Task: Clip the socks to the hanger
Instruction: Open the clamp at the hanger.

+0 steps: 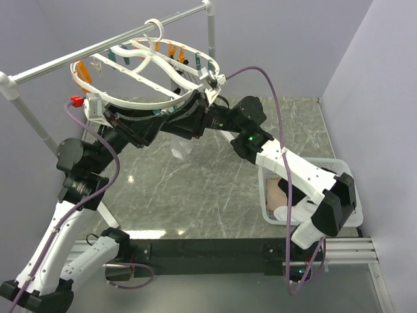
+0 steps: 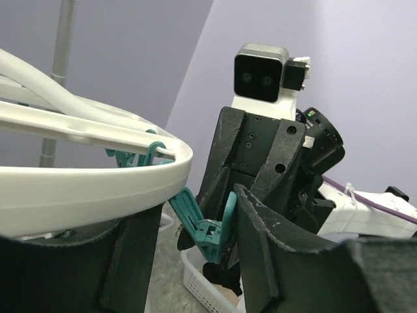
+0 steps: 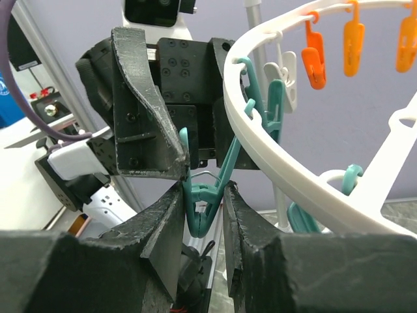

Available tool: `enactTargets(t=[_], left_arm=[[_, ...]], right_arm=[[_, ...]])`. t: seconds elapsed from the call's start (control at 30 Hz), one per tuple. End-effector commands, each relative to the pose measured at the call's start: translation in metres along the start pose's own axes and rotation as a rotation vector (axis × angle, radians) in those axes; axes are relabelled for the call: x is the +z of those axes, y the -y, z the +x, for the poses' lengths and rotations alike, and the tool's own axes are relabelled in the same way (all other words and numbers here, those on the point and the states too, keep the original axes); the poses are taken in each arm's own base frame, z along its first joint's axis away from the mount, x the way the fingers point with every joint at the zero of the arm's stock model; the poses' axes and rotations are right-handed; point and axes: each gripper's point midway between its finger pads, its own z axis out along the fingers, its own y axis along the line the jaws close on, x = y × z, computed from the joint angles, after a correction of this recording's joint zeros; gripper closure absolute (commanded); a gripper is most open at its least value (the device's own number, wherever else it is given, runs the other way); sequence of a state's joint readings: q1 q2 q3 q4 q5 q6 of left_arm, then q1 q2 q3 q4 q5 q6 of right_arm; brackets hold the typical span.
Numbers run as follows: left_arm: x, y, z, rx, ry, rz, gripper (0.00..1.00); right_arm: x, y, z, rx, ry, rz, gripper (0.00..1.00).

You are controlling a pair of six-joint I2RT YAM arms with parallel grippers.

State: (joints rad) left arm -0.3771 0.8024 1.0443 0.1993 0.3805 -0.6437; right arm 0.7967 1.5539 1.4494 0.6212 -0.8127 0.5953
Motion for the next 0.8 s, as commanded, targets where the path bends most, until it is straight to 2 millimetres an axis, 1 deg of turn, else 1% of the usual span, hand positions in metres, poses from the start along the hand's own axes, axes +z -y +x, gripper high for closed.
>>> enactTargets(t=[0.0, 0.03, 0.07, 0.17, 0.3, 0.4, 0.43, 0.5, 0.6, 0.77], left_arm=[[0.000, 0.018, -0.003, 0.030, -0.018, 0.123, 0.47], [0.000, 0.017, -0.004, 0.037, -0.020, 0.135, 0.46], [-0.002, 0.021, 0.000, 0.043, -0.039, 0.166, 0.45], [-0.002, 0.018, 0.003, 0.051, -0.059, 0.184, 0.42], [-0.001, 0.003, 0.004, 0.041, -0.071, 0.145, 0.40], [-0.002, 0.001, 0.003, 0.026, -0.075, 0.155, 0.39], [-0.002, 0.001, 0.003, 0.025, -0.076, 0.153, 0.38], [-0.001, -0.007, 0.003, 0.009, -0.077, 0.128, 0.36], [-0.002, -0.010, 0.005, 0.005, -0.075, 0.121, 0.36], [-0.005, -0.010, 0.000, 0.003, -0.032, 0.115, 0.40]], right_arm=[[0.004, -0.030, -0.023, -0.055, 0.010, -0.121, 0.71], [0.004, -0.029, -0.023, -0.055, 0.010, -0.122, 0.71], [0.004, -0.030, -0.024, -0.054, 0.010, -0.125, 0.71], [0.004, -0.028, -0.024, -0.054, 0.009, -0.122, 0.72], [0.005, -0.026, -0.022, -0.050, 0.001, -0.118, 0.72], [0.006, -0.024, -0.020, -0.046, -0.004, -0.118, 0.72], [0.006, -0.024, -0.021, -0.047, -0.002, -0.116, 0.72], [0.006, -0.023, -0.021, -0.045, -0.004, -0.114, 0.71], [0.006, -0.023, -0.021, -0.048, -0.004, -0.113, 0.72], [0.007, -0.021, -0.019, -0.037, -0.009, -0.114, 0.72]])
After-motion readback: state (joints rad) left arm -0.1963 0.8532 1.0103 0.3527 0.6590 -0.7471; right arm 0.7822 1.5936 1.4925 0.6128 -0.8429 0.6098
